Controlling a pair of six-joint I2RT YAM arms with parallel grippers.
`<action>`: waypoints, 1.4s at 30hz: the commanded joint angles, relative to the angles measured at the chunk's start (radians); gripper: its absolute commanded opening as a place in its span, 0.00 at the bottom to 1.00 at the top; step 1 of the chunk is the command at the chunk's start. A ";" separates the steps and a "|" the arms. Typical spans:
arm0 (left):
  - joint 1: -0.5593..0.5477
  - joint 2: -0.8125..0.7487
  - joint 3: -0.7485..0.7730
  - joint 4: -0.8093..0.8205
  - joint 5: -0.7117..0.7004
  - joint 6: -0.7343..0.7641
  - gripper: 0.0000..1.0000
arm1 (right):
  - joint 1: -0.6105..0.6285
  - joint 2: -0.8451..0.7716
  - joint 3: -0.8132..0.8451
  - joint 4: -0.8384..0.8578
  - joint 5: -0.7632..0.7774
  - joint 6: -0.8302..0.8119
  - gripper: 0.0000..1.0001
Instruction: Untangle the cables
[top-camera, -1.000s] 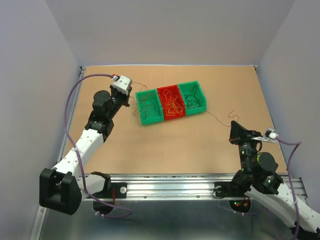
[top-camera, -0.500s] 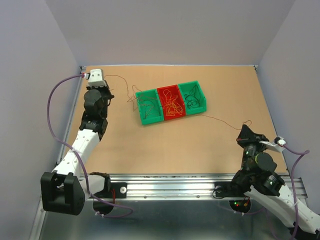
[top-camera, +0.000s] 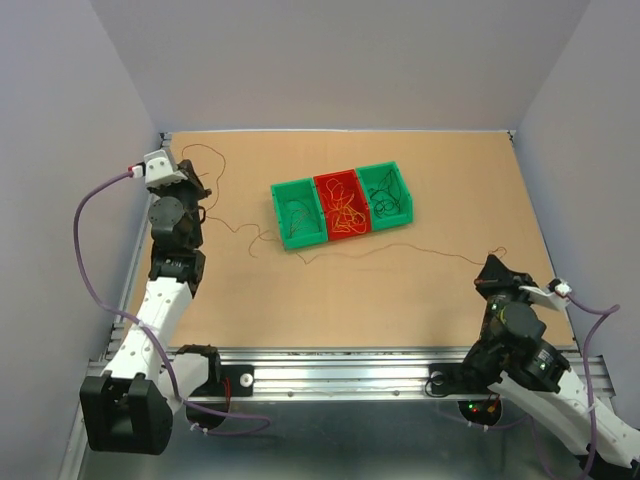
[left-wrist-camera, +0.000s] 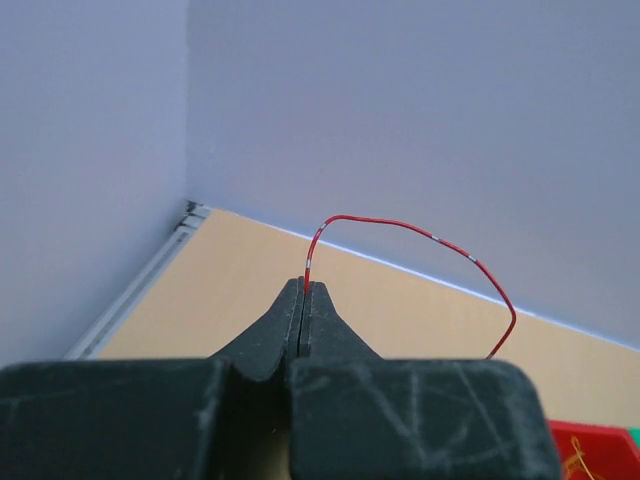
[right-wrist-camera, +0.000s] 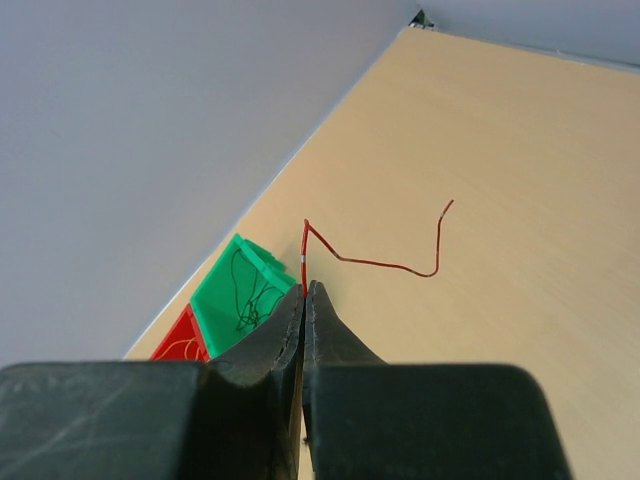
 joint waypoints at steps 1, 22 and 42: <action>-0.001 0.003 -0.013 0.089 0.230 0.021 0.00 | 0.004 -0.007 0.079 -0.006 -0.063 -0.014 0.01; -0.002 -0.175 -0.123 0.213 0.687 0.083 0.00 | 0.003 0.839 0.206 0.483 -1.366 -0.560 1.00; -0.005 -0.209 -0.140 0.219 0.673 0.083 0.00 | 0.007 1.533 0.364 1.128 -1.678 -0.612 0.92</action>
